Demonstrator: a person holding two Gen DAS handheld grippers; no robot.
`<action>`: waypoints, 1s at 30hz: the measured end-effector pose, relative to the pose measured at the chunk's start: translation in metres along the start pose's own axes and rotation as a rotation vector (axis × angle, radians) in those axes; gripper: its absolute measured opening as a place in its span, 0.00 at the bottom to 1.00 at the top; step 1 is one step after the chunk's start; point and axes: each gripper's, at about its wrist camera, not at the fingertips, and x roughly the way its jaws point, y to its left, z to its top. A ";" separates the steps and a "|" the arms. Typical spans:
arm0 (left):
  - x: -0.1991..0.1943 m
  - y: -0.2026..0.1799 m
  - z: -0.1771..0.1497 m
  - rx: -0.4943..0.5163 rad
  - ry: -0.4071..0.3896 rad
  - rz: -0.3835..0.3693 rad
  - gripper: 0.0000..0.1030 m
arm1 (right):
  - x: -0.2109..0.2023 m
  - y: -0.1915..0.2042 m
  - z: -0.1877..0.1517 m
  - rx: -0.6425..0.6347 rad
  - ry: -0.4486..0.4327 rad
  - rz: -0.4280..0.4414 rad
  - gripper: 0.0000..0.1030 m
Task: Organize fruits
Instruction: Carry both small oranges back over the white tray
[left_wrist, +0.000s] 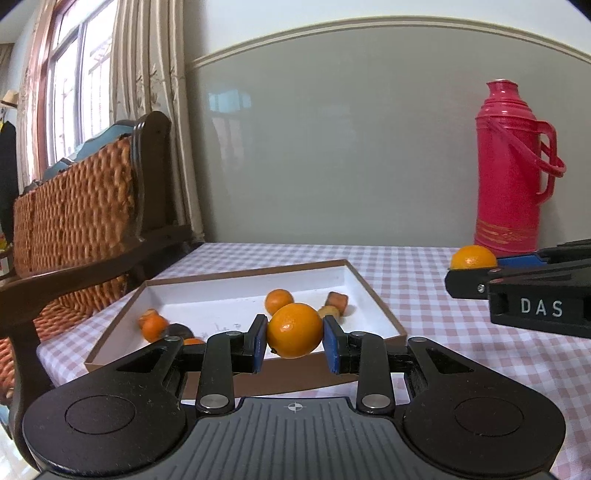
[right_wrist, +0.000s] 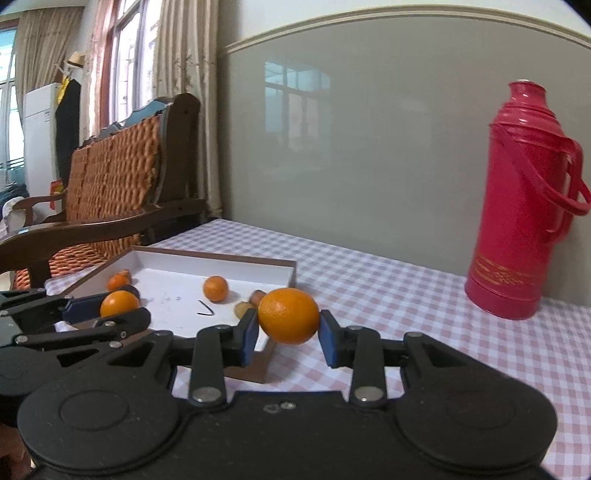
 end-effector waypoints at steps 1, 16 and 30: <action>0.000 0.003 0.000 -0.003 -0.004 0.005 0.31 | 0.001 0.004 0.001 -0.006 -0.001 0.005 0.25; 0.004 0.058 -0.001 -0.051 -0.005 0.063 0.31 | 0.019 0.042 0.013 -0.049 -0.013 0.047 0.25; 0.012 0.106 -0.002 -0.064 0.002 0.100 0.31 | 0.042 0.081 0.023 -0.080 -0.014 0.084 0.25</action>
